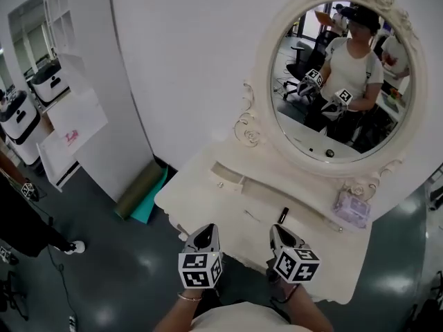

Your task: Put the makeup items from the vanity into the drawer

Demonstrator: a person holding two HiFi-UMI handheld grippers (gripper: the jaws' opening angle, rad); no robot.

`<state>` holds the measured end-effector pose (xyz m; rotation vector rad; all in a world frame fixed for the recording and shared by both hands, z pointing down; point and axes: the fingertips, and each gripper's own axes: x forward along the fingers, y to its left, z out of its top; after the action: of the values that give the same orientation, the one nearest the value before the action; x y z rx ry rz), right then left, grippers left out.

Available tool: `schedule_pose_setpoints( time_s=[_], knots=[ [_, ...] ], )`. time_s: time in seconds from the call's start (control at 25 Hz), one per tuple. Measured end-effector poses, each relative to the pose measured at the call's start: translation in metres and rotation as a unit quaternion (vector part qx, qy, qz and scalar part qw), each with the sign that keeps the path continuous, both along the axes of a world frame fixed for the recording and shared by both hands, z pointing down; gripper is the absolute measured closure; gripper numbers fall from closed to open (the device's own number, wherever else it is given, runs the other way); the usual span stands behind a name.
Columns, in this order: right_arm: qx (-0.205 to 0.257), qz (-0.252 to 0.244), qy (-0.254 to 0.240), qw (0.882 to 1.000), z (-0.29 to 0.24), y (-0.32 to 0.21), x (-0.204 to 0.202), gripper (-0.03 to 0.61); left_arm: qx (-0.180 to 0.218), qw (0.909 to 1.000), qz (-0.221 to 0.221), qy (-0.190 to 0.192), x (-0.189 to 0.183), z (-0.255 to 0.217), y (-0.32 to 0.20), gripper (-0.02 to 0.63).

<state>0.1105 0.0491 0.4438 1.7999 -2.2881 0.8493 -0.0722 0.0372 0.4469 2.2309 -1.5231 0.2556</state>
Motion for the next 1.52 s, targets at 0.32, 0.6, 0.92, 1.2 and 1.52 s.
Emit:
schedule_pose_setpoints(
  time_s=[0.32,0.6,0.92,1.2,1.52],
  knots=[
    [-0.014,0.03,0.003,0.999,0.006,-0.058,-0.051,0.562,-0.024,0.9993,0.029,0.001,-0.053,0.015,-0.069,0.607],
    [-0.04,0.065,0.023,0.997,0.021,-0.066,-0.049,0.561,-0.043,0.9973,0.058,0.014,-0.056,0.033,-0.11,0.607],
    [-0.086,0.053,0.013,0.995,0.056,-0.076,-0.038,0.561,-0.083,0.9928,0.086,0.006,-0.028,0.065,-0.115,0.606],
    [-0.119,-0.016,0.035,0.992,0.078,-0.087,-0.037,0.561,-0.101,0.9915,0.081,-0.003,-0.013,0.08,-0.122,0.607],
    [-0.14,-0.114,0.055,0.982,0.111,-0.109,-0.038,0.557,-0.121,0.9891,0.084,-0.007,0.005,0.102,-0.123,0.607]
  ],
)
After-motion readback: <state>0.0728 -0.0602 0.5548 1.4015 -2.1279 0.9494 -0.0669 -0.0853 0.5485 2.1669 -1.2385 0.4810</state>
